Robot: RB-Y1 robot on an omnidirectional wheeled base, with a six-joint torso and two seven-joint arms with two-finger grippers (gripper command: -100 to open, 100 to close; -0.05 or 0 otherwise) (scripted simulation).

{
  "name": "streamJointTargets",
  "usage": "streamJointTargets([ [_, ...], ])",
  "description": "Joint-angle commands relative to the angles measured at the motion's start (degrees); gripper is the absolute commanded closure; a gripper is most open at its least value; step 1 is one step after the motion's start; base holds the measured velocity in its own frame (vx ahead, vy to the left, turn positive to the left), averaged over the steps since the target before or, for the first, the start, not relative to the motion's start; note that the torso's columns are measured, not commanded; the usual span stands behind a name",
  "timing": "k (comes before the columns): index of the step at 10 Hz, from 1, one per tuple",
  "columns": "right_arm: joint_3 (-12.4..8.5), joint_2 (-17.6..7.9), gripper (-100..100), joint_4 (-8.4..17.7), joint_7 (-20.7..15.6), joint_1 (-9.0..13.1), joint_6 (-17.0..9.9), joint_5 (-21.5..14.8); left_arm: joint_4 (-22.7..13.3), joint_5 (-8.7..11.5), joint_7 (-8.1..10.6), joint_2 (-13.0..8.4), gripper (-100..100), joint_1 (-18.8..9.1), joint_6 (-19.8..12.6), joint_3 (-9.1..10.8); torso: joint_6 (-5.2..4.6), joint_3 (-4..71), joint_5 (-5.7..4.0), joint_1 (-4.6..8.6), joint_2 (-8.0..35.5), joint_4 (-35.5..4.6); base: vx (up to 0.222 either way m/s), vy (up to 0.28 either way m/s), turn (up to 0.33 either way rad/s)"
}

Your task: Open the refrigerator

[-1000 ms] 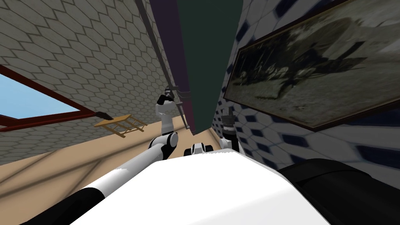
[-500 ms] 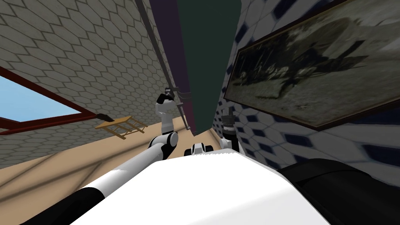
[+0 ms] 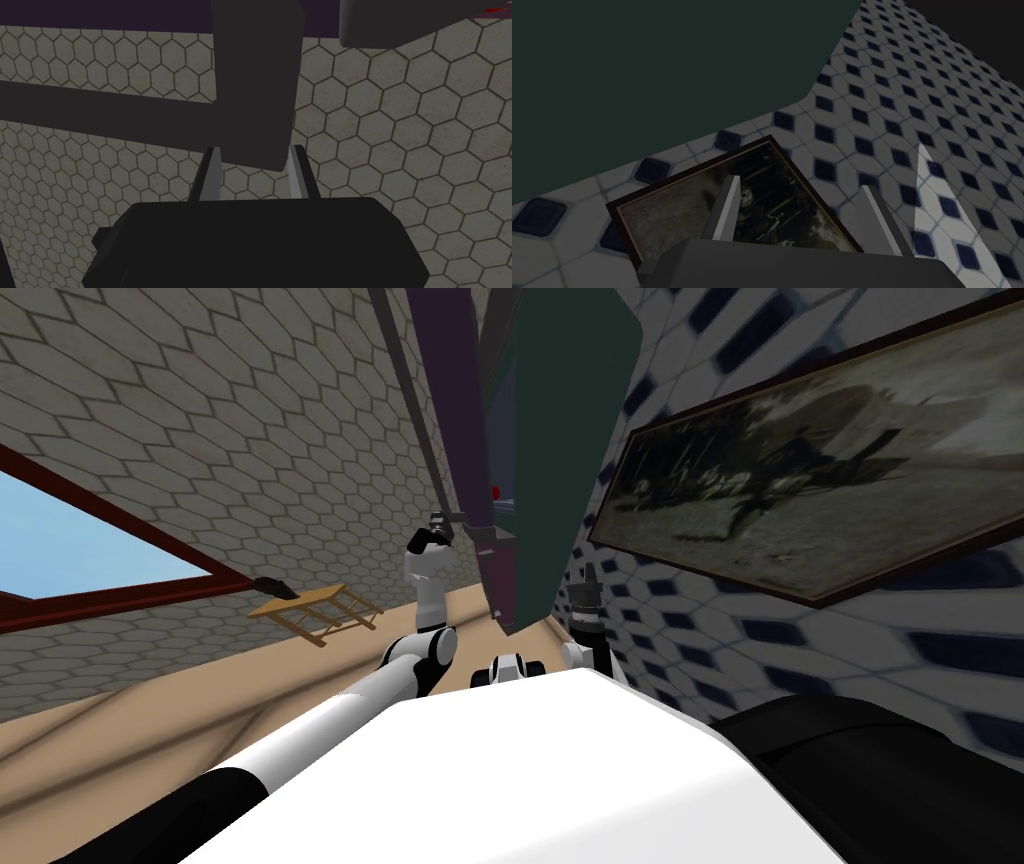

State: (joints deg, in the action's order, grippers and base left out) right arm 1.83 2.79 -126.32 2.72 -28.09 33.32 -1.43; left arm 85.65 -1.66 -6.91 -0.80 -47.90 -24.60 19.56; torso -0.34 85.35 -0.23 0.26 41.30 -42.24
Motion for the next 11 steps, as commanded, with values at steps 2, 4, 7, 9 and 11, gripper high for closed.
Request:
streamJointTargets([
  [2, 0.0, 0.0, 0, 0.0, 0.0, 0.0, 0.0, 0.0, -0.63, 2.75, 0.19, -0.7, 100, -0.83, 0.29, -2.67, -0.12, 0.12, -0.1, 0.15, -0.16, -0.04, 0.027, 0.327, -0.037],
  [4, 0.0, 0.0, 0, 0.0, 0.0, 0.0, 0.0, 0.0, -0.93, 3.92, 0.27, -0.82, 100, -0.92, 0.28, -3.89, -0.28, 0.28, -0.18, 0.29, -0.33, -0.04, -0.005, 0.338, -0.07],
  [7, 0.01, 0.01, 0, 0.0, 0.0, 0.0, 0.0, 0.0, -1.23, 5.1, 0.34, -0.95, 100, -1.0, 0.27, -5.11, -0.19, 0.07, -0.11, 0.27, -0.13, 0.02, -0.019, 0.304, -0.059],
  [9, 0.01, 0.01, 0, 0.0, 0.0, 0.0, 0.0, 0.0, -1.53, 6.27, 0.41, -1.07, 100, -1.09, 0.25, -6.34, -0.11, -0.05, -0.03, 0.11, 0.04, 0.03, 0.007, 0.297, -0.055],
  [11, 0.0, 0.0, 0, 0.0, 0.0, 0.0, 0.0, 0.0, -1.84, 7.44, 0.48, -1.19, 100, -1.18, 0.24, -7.56, -0.15, 0.08, -0.04, 0.02, -0.12, 0.0, -0.001, 0.336, -0.059],
])
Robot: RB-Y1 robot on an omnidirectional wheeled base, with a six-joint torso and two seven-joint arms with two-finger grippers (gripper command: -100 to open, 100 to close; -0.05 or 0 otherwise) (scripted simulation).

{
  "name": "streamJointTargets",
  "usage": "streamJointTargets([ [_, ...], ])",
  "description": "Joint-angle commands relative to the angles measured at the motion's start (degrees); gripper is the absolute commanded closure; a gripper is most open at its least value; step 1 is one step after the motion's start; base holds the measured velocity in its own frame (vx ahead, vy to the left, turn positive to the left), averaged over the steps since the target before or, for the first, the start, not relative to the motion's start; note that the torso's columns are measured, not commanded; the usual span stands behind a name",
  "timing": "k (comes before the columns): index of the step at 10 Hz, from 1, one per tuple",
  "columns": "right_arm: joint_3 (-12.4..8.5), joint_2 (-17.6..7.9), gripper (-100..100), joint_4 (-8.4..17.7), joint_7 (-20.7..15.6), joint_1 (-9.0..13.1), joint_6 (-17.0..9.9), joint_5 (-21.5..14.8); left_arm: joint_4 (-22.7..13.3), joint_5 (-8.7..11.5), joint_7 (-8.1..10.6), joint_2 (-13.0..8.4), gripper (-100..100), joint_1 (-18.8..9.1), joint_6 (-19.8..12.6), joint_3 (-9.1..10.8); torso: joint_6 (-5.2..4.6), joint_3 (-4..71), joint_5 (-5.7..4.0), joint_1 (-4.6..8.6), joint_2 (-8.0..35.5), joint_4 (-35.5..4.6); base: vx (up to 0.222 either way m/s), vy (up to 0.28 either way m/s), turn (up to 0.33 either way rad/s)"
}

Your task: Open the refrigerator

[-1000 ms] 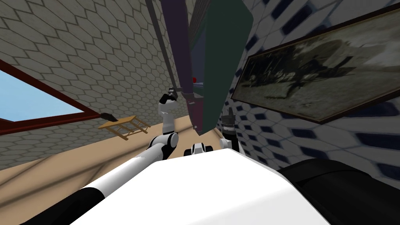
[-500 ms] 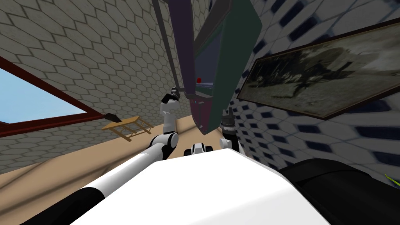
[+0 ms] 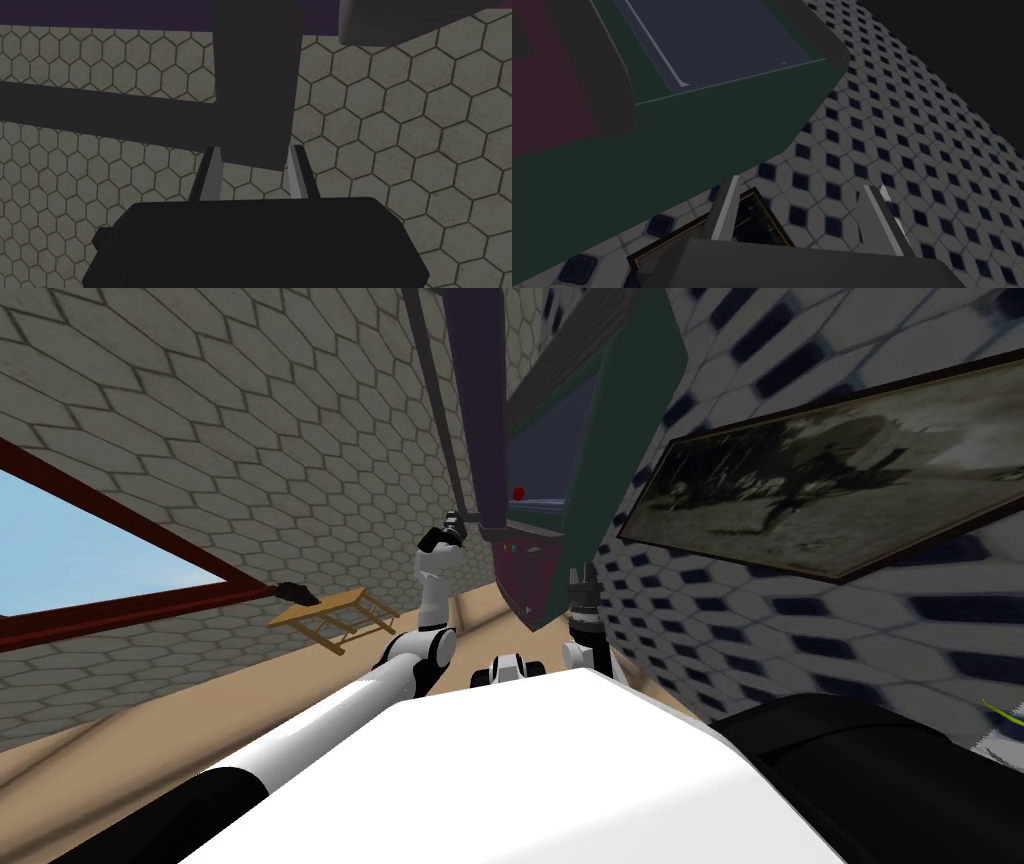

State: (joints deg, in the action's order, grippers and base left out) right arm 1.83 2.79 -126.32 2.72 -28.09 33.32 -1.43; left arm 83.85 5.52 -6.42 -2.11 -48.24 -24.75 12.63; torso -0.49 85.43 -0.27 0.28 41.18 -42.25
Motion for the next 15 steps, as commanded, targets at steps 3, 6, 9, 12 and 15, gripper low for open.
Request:
streamJointTargets([
  [3, 0.01, 0.01, 0, 0.0, 0.0, 0.0, 0.0, 0.0, -0.67, 1.21, 0.04, 0.13, 100, -0.84, 0.99, -1.69, 0.37, -0.52, 0.16, -0.01, 0.64, 0.14, -0.026, 0.252, -0.055],
  [6, 0.02, 0.02, 0, 0.0, 0.0, 0.01, 0.0, 0.0, 2.21, 6.92, 3.82, -6.42, 100, 4.64, 2.56, -0.76, 0.37, -0.47, 0.28, -0.33, 0.58, 0.17, 0.024, 0.223, -0.307],
  [9, 0.02, 0.03, 0, 0.0, 0.0, -0.01, 0.0, 0.0, 3.61, 10.57, 5.7, -11.65, 100, 8.52, 3.34, -0.29, 0.41, -0.32, 0.21, 0.05, 0.35, 0.32, 0.028, 0.172, -0.193],
  [12, 0.02, 0.03, 0, 0.0, 0.0, -0.01, 0.0, 0.0, 5.0, 13.42, 7.58, -17.08, 100, 12.32, 4.13, 0.18, 0.37, -0.37, 0.25, -0.01, 0.39, 0.37, 0.011, 0.145, -0.198],
  [15, 0.02, 0.02, 0, 0.0, 0.0, -0.02, 0.0, 0.0, 6.4, 16.72, 9.46, -22.56, 100, 15.07, 4.91, 0.65, 0.35, -0.28, 0.32, -0.19, 0.27, 0.4, -0.004, 0.16, -0.198],
])
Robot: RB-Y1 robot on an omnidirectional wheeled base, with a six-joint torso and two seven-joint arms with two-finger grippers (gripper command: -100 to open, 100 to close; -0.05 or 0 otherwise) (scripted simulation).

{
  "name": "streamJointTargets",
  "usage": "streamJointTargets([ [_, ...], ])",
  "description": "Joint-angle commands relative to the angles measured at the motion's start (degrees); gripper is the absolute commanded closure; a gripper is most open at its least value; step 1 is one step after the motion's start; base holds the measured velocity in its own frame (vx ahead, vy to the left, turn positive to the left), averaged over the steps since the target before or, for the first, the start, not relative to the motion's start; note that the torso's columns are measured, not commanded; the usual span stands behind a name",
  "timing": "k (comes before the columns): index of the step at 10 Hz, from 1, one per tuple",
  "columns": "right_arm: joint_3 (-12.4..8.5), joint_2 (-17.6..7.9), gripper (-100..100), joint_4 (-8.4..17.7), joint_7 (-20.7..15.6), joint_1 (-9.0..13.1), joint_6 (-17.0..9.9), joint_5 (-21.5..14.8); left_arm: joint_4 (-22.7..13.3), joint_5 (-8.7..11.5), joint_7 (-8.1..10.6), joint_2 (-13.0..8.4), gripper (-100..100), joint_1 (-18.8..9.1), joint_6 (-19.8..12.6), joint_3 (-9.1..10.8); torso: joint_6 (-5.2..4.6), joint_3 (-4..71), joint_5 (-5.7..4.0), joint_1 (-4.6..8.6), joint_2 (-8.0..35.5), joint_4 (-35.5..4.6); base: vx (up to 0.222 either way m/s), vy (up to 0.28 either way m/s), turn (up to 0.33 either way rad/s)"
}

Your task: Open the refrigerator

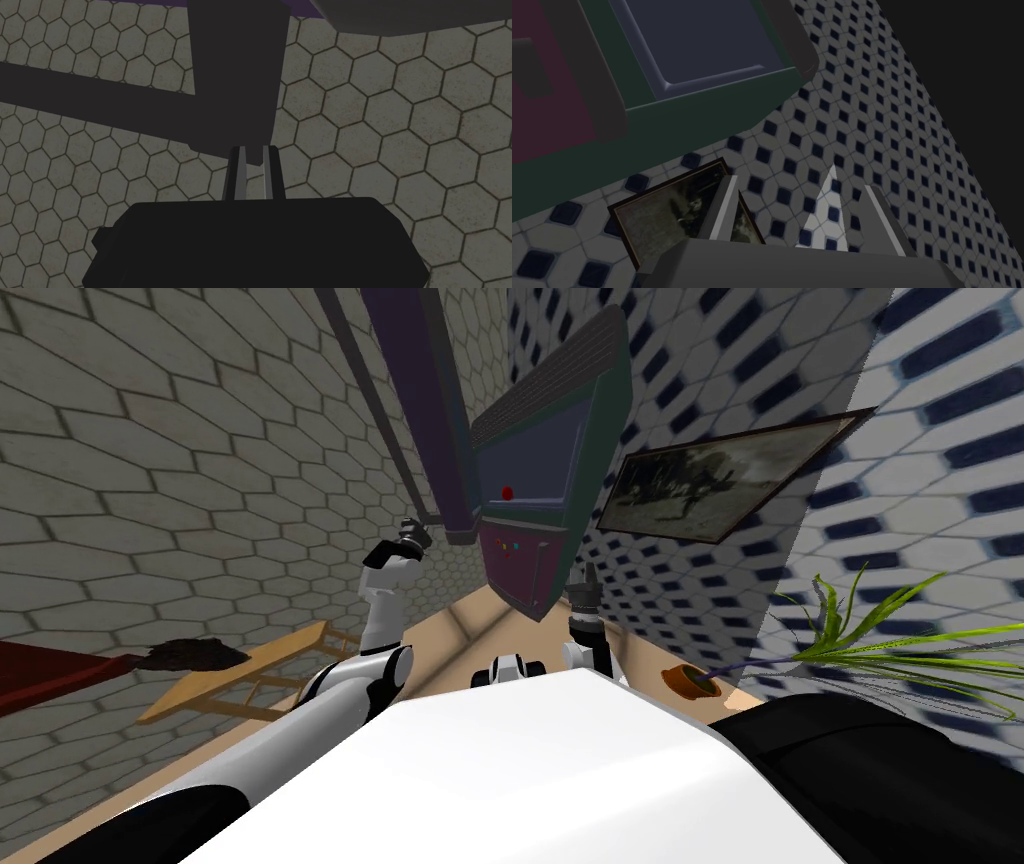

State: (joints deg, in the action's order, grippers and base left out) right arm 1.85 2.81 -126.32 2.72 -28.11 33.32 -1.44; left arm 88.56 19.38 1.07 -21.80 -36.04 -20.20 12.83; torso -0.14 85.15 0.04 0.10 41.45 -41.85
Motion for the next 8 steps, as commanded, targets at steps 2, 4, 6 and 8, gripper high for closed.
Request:
streamJointTargets([
  [2, 0.0, -0.01, 0, 0.0, 0.0, 0.01, 0.0, 0.0, 1.69, 3.32, 1.97, -5.98, 100, 4.05, 0.36, 0.45, -0.09, -0.06, 0.11, -0.27, 0.08, 0.05, -0.003, 0.154, -0.17],
  [4, 0.0, -0.01, 0, 0.0, 0.0, 0.02, 0.0, 0.0, 3.09, 6.51, 3.85, -9.91, 100, 7.49, 1.15, 0.92, -0.24, -0.03, 0.07, -0.25, 0.05, 0.07, -0.016, 0.191, -0.283],
  [6, 0.0, 0.0, 0, 0.0, 0.0, -0.01, 0.0, 0.0, 4.48, 9.2, 5.73, -13.28, 100, 9.9, 1.94, 1.4, 0.04, -0.09, 0.02, 0.03, 0.11, -0.03, -0.014, 0.145, -0.156],
  [8, 0.0, -0.01, 0, 0.0, 0.0, 0.01, 0.0, 0.0, 4.48, 9.7, 5.73, -16.29, 100, 10.93, 1.94, 1.4, -0.12, -0.07, 0.11, -0.23, 0.1, 0.03, -0.024, 0.141, -0.159],
])
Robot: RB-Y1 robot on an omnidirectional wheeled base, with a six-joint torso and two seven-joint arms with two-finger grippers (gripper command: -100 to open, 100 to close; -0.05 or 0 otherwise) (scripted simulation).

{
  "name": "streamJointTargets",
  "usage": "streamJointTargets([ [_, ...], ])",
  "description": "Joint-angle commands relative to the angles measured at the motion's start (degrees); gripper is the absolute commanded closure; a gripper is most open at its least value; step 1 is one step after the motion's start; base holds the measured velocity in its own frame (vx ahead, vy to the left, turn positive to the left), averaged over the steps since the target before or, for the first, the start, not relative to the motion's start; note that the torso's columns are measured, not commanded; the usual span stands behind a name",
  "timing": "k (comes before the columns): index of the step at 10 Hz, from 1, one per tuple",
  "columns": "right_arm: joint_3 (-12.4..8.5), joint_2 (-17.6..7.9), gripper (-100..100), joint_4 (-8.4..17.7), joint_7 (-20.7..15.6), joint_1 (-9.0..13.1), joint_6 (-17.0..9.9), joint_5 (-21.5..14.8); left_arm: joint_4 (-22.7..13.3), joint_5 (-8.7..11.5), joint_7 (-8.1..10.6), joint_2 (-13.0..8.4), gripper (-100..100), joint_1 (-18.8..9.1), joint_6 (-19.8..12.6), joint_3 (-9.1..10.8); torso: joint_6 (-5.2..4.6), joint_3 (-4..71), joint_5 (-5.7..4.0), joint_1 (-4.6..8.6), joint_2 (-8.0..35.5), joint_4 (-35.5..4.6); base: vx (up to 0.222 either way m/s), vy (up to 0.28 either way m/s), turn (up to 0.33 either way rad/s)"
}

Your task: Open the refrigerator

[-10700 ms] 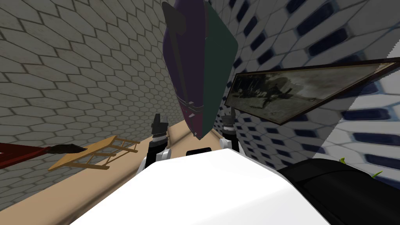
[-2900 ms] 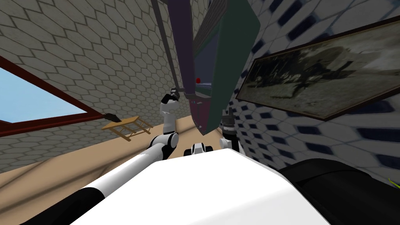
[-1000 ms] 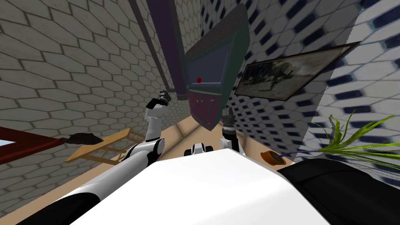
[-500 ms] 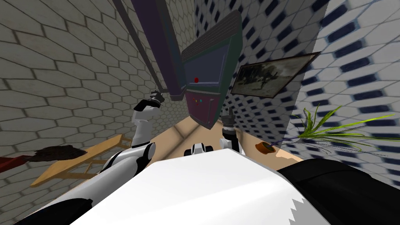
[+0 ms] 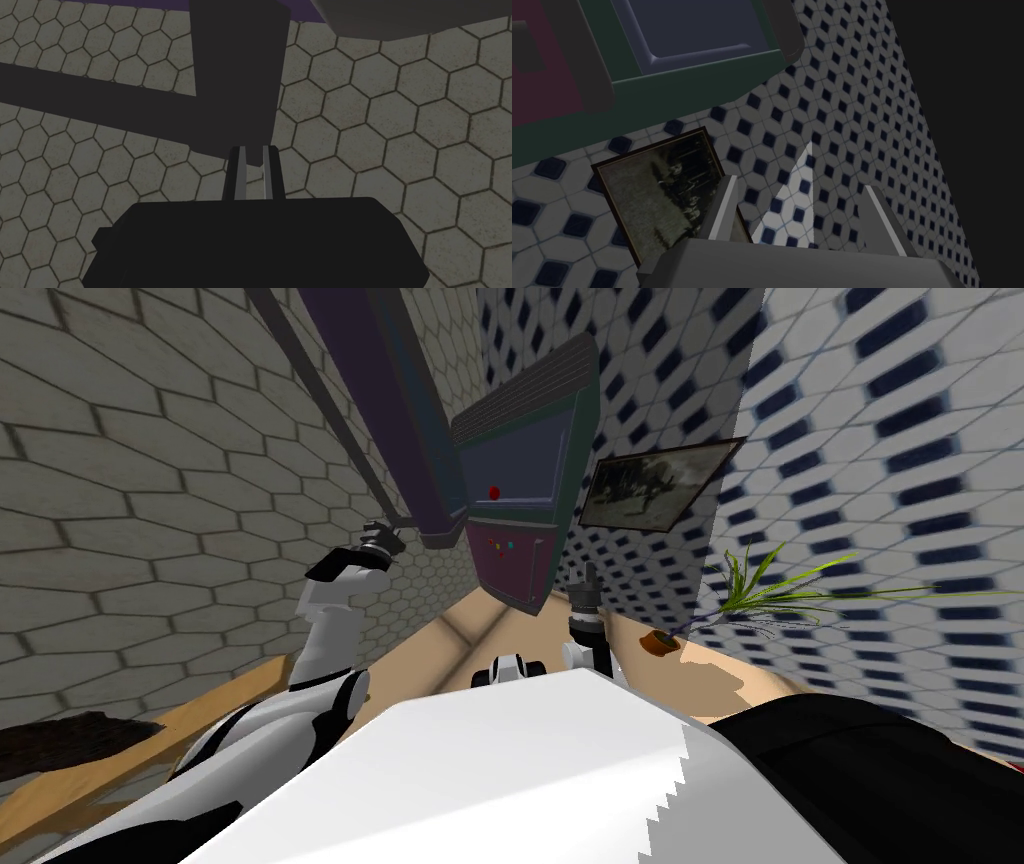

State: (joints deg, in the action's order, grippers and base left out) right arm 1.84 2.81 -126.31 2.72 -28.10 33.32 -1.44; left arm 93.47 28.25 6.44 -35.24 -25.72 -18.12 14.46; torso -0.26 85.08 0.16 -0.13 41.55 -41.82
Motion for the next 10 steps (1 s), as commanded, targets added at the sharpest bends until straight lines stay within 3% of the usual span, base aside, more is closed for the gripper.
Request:
streamJointTargets([
  [1, 0.0, 0.01, 0, 0.0, 0.0, -0.01, 0.0, 0.0, 0.97, 3.34, 2.24, -4.49, 100, 3.05, 0.65, 0.24, 0.16, -0.03, -0.07, 0.24, 0.02, -0.05, -0.034, 0.155, -0.303],
  [3, 0.0, 0.0, 0, 0.0, 0.0, 0.0, 0.0, 0.0, 0.97, 4.02, 2.24, -8.0, 100, 4.04, 0.65, 0.24, -0.01, -0.03, -0.06, 0.0, 0.07, -0.1, -0.046, 0.146, -0.158],
  [4, 0.0, 0.01, 0, 0.0, 0.0, -0.02, 0.0, 0.0, 2.36, 6.66, 4.12, -9.79, 100, 6.96, 1.43, 0.72, 0.23, -0.14, -0.12, 0.19, 0.18, -0.22, -0.01, 0.183, -0.242],
  [6, -0.01, 0.0, 0, 0.0, 0.0, 0.0, 0.0, 0.0, 2.36, 7.21, 4.12, -13.15, 100, 7.48, 1.43, 0.72, -0.11, -0.06, -0.15, 0.06, 0.14, -0.22, -0.044, 0.144, -0.158],
  [7, 0.0, 0.01, 0, 0.0, 0.0, -0.02, 0.0, 0.0, 3.76, 9.41, 6.0, -14.49, 100, 10.13, 2.22, 1.19, 0.06, -0.11, -0.25, 0.42, 0.18, -0.27, -0.064, 0.177, -0.245],
  [8, 0.0, 0.0, 0, 0.0, 0.0, 0.0, 0.0, 0.0, 3.76, 10.4, 6.0, -15.98, 100, 10.91, 2.22, 1.19, -0.1, -0.19, -0.21, 0.17, 0.32, -0.26, -0.079, 0.16, -0.297],
  [10, 0.0, 0.01, 0, 0.0, 0.0, -0.02, 0.0, 0.0, 3.76, 10.4, 6.0, -18.31, 100, 10.91, 2.22, 1.19, 0.08, -0.11, -0.33, 0.43, 0.2, -0.36, -0.021, 0.053, -0.015],
])
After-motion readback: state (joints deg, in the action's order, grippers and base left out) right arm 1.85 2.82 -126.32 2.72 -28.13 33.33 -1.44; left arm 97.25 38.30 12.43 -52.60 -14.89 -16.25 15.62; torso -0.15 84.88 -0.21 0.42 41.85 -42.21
